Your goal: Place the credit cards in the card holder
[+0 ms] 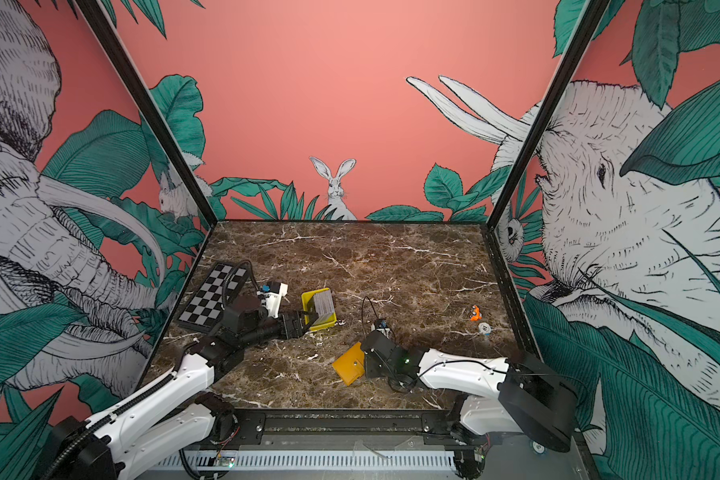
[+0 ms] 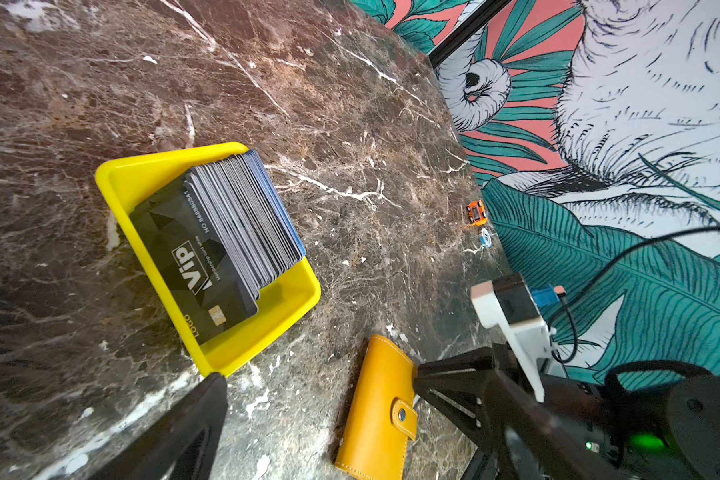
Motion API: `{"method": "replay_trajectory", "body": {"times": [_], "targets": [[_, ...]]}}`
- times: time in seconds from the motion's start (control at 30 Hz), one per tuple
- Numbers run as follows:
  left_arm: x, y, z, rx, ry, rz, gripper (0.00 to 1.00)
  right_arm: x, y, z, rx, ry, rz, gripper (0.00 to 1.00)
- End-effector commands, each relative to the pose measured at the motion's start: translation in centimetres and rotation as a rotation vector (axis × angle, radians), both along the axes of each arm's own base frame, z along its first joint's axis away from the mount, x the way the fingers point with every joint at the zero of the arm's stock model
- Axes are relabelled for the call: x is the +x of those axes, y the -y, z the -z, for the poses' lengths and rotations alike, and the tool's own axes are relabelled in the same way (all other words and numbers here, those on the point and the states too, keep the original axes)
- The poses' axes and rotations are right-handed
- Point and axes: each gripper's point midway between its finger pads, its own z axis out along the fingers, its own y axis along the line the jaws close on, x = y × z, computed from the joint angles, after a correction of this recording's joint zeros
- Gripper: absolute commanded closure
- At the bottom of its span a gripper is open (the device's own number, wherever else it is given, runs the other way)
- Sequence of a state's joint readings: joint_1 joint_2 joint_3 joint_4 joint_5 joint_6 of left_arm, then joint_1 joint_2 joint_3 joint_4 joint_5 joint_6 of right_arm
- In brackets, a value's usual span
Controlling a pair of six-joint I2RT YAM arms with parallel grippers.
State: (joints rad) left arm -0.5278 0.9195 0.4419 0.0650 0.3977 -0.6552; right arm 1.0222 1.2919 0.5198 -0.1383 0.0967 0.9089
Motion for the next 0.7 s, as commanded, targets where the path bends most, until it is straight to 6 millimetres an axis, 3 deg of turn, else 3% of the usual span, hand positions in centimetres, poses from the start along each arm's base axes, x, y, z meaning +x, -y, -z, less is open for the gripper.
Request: {"method": "replay_trajectory", "body": {"times": [0.0,0.2,0.4,0.67], "targets": [[-0.6,0.4,-0.3,-0.031,0.011,0.024,0.04,1.3,-1.2,-0.8,0.025,0.035,-0.018,0.8],[-1.6,1.0,0.1,-0.044,-0.014,0.059,0.05,1.5,-1.3,-0.9,0.032,0.039,-0.02,0.81],[-3.0,1.5,1.1,-0.038,-0.053,0.093,0.06,-0.3,-1.9,-1.4,0.081,0.007,-0.109,0.8],[-5.0,2.1,2.8,-0.002,-0.129,0.136,0.08,-2.5,0.9,-0.6,0.016,-0.037,-0.116,0.78]]}}
